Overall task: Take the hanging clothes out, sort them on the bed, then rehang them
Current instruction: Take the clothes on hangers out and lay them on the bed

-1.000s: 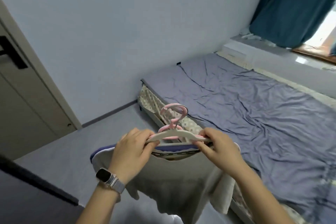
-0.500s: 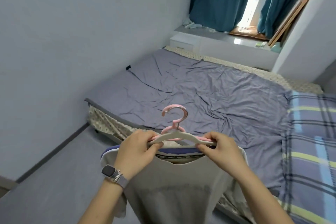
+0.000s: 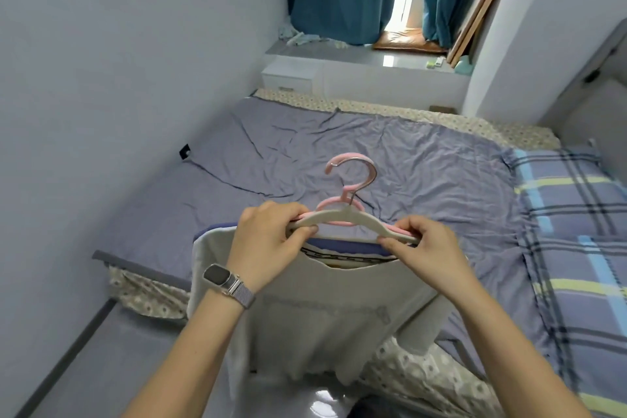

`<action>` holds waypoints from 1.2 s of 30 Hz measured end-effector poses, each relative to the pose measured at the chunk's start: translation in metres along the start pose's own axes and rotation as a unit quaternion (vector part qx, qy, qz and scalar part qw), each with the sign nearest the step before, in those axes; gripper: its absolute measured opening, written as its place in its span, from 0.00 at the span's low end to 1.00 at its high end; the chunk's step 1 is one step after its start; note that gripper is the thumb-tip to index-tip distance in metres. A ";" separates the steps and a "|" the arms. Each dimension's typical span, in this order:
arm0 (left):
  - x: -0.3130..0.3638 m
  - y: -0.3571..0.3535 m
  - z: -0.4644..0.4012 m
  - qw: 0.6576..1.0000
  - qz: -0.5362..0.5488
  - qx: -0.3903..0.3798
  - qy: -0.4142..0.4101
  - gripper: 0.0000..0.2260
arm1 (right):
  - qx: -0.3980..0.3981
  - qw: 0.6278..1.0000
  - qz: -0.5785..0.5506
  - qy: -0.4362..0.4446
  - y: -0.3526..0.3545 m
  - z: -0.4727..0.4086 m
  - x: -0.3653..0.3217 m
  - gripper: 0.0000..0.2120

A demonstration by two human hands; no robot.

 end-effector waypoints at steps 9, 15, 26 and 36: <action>-0.039 -0.067 -0.126 0.998 -0.007 0.045 -0.032 0.13 | 0.020 0.999 0.018 -0.026 -0.018 -0.141 0.026 0.09; -0.091 -0.115 -0.196 0.994 0.004 0.099 0.036 0.18 | -0.013 0.999 -0.012 -0.040 -0.024 -0.301 0.067 0.14; -0.187 -0.286 -0.235 0.958 0.076 -0.153 0.231 0.08 | -0.127 0.982 0.096 -0.105 -0.189 -0.481 0.198 0.14; -0.226 -0.344 -0.192 0.942 0.082 -0.170 0.279 0.13 | -0.253 0.884 0.385 -0.081 -0.306 -0.439 0.288 0.27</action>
Point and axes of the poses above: each hand's wrist, its own z-axis away from the middle knuckle, its own y-axis out of the back of the hand, x = y × z, the point moved 2 cm from there along -z, towards the middle knuckle, and after that the axes turned 4 degrees about x, right-handed, at the moved point
